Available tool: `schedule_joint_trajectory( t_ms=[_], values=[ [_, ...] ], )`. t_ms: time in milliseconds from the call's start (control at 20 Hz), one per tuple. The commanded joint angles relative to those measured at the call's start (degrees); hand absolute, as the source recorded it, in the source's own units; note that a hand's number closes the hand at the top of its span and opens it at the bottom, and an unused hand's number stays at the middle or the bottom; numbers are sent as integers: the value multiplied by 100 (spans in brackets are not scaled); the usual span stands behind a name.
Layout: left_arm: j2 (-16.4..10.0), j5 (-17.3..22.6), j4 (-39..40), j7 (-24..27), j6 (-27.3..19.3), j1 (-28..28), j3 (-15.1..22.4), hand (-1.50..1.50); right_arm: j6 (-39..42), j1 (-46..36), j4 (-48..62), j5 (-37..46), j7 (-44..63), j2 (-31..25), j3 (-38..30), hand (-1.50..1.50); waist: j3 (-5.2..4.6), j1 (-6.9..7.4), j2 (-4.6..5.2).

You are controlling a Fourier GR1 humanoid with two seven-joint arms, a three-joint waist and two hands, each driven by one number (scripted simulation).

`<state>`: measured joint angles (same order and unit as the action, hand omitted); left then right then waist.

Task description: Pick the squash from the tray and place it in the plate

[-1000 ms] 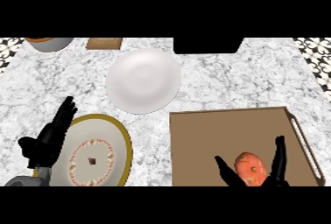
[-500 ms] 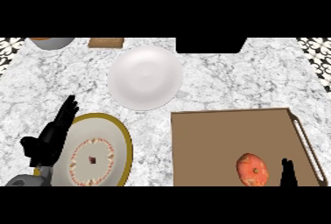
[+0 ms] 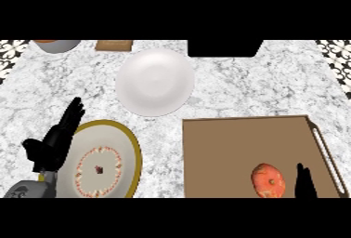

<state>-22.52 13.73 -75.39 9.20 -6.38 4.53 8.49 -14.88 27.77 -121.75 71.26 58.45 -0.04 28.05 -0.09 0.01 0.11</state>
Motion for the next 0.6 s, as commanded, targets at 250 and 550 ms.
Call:
schedule_joint_trajectory(
  t_ms=[250,550],
  values=[
    [18,-57,-51,-39,218,-123,-192,0,1255,-987,383,-418,988,4,-521,-150,8,32,2],
    [149,-238,-209,-189,225,-94,-345,0,841,-1060,989,-782,503,4,-861,-150,10,4,-10]
  ],
)
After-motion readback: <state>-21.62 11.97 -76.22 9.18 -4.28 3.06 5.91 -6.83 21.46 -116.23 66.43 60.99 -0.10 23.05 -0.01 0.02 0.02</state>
